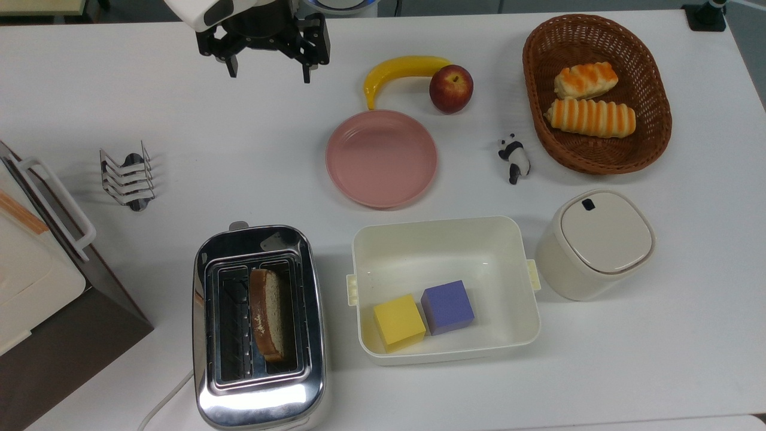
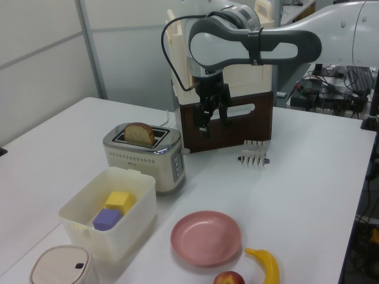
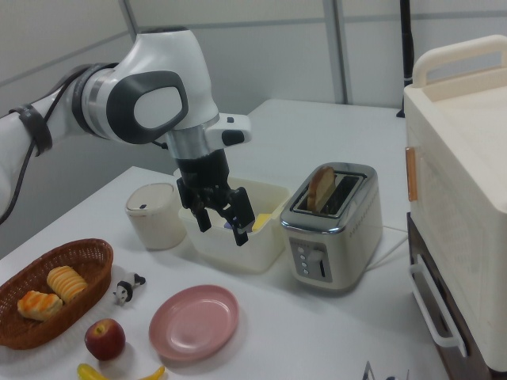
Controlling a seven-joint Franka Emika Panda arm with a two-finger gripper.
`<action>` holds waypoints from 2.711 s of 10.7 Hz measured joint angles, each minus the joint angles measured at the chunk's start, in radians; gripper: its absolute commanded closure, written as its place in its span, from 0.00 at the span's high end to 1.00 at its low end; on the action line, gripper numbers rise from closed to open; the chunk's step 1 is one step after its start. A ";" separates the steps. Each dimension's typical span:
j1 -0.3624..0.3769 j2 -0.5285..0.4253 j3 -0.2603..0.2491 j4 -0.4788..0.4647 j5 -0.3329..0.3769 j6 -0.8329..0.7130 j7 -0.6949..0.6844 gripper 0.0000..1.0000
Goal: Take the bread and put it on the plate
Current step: 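Move the open gripper over the silver toaster above the bread slice, then lower the gripper and close it on the toasted bread slice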
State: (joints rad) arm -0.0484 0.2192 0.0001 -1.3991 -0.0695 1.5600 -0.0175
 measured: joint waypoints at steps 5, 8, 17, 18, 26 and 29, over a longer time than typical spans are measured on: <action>0.005 0.013 0.003 -0.004 0.001 0.012 -0.055 1.00; 0.008 0.052 0.004 -0.006 0.007 0.103 -0.055 1.00; -0.034 0.232 -0.001 -0.013 -0.010 0.810 -0.097 0.89; -0.035 0.262 -0.001 -0.014 -0.010 0.892 -0.097 0.81; -0.026 0.330 0.011 -0.005 -0.007 1.094 -0.083 0.00; -0.026 0.330 0.012 0.004 -0.006 1.094 -0.060 0.00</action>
State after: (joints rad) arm -0.0741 0.5490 0.0120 -1.3949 -0.0759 2.6542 -0.0776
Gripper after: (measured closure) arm 0.885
